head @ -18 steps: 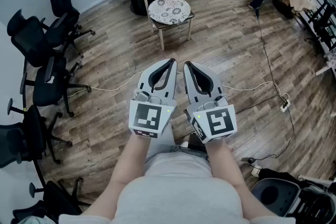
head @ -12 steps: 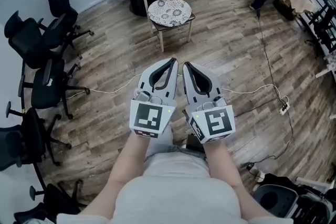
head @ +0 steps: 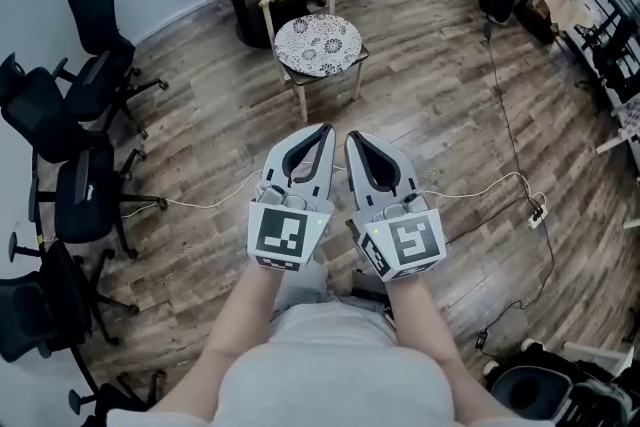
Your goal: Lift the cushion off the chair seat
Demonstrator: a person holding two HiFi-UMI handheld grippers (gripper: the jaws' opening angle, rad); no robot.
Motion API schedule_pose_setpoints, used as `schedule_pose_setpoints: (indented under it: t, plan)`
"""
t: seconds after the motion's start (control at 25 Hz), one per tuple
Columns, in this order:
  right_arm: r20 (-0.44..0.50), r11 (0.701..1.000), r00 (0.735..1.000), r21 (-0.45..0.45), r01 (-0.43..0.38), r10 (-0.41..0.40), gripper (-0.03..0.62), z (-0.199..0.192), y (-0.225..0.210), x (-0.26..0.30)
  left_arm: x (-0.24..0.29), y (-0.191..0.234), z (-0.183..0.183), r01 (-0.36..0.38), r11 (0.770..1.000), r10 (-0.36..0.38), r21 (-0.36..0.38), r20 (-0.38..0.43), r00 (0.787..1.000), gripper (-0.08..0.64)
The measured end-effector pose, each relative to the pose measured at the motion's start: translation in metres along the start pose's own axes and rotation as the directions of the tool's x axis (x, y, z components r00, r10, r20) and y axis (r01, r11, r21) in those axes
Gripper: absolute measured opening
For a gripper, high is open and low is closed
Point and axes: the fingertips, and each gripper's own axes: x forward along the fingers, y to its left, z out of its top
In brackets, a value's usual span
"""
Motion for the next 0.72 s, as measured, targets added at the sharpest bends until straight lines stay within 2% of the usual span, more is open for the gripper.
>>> schedule_pose_setpoints:
  t: [0.12,0.32,0.72]
  plan:
    - [-0.021,1.0,1.0,-0.003,-0.003,0.003,0.026,-0.004,0.001,0.035,0.016,0.033,-0.005,-0.001,1.0,0.001,-0.021,-0.007,1.0,0.003]
    - [-0.029,0.999,0.999,0.015,0.037,-0.037,0.026,-0.009,0.001,0.091,0.041,0.085,-0.011,0.016,0.998,-0.016,-0.059,-0.004,1.0,0.003]
    - [-0.078,0.998,0.995,0.034,0.062,-0.059,0.026,-0.038,-0.007,0.138,0.065,0.134,-0.033,0.011,0.996,-0.013,-0.091,-0.012,1.0,0.003]
